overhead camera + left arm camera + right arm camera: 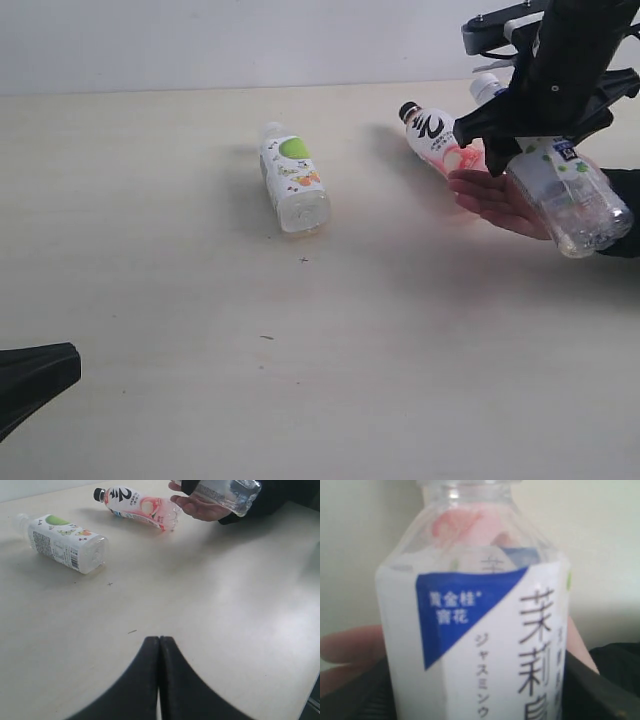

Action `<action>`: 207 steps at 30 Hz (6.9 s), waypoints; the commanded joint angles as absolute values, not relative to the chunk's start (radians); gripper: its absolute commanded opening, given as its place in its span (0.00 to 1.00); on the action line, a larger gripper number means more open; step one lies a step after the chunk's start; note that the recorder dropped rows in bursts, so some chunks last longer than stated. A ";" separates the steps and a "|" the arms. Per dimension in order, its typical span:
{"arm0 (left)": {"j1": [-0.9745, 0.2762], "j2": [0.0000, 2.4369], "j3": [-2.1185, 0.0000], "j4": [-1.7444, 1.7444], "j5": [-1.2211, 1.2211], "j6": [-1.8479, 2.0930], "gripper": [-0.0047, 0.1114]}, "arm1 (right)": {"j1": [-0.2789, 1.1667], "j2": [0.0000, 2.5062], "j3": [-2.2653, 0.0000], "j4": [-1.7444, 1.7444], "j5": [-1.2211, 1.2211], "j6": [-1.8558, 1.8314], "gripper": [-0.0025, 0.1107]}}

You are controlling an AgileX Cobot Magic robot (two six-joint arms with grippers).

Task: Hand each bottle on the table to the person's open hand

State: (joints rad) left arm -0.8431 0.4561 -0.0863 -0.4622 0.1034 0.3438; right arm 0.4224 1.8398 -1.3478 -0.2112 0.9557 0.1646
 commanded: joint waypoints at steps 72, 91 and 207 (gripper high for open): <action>-0.848 0.452 -0.085 -0.454 0.098 0.346 0.04 | 0.419 1.187 -0.716 0.368 0.164 -0.077 0.20; -0.848 0.452 -0.085 -0.454 0.098 0.346 0.04 | 0.419 1.137 -0.644 0.382 -0.051 -0.061 0.15; -0.568 1.629 -1.121 -1.744 -1.220 2.098 0.04 | 0.419 0.570 -0.102 -0.238 -0.496 0.283 0.02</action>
